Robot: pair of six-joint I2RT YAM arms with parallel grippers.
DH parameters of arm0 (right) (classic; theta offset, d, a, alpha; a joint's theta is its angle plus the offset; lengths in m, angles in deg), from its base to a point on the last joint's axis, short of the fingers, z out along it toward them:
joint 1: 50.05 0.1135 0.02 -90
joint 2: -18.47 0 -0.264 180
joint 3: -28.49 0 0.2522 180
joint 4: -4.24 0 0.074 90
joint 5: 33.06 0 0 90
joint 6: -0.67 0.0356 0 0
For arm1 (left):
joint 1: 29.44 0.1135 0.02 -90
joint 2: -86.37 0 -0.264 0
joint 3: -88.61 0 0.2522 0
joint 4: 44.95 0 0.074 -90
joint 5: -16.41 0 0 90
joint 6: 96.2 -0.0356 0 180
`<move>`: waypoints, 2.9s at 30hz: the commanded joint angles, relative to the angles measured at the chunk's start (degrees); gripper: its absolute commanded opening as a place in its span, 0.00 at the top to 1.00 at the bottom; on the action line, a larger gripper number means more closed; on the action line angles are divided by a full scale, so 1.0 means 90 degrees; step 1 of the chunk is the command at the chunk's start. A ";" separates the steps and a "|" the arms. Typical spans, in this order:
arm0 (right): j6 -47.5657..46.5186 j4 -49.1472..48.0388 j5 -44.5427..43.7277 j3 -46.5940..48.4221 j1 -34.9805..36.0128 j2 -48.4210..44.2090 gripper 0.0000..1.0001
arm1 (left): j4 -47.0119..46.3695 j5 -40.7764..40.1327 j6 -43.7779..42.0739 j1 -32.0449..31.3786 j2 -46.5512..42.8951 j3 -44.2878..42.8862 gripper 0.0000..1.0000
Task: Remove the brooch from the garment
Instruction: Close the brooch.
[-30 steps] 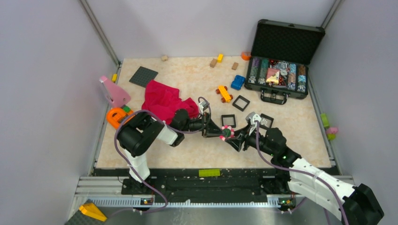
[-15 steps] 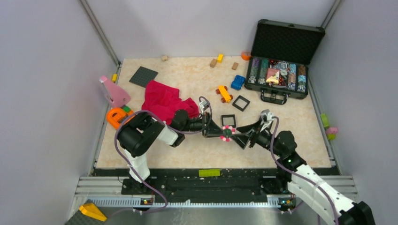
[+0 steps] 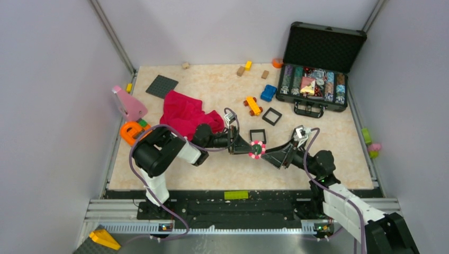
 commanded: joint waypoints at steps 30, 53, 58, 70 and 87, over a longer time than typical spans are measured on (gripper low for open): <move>0.0525 -0.1529 0.0558 0.0380 0.0004 0.0922 0.46 | -0.0732 0.0201 0.0230 -0.0234 -0.0248 -0.0233 1.00; 0.0374 -0.1512 0.0550 0.0478 0.0160 0.1043 0.50 | -0.0862 0.0228 0.0328 -0.0280 -0.0193 -0.0291 1.00; 0.0374 -0.1525 0.0531 0.0490 0.0186 0.1080 0.52 | -0.0877 0.0246 0.0328 -0.0297 -0.0191 -0.0282 1.00; 0.0393 -0.1511 0.0516 0.0509 0.0206 0.1123 0.54 | -0.0879 0.0261 0.0311 -0.0315 -0.0205 -0.0272 1.00; 0.0423 -0.1626 0.0549 0.0451 0.0233 0.0935 0.47 | -0.1687 0.0263 0.0926 -0.0305 0.0151 -0.0340 1.00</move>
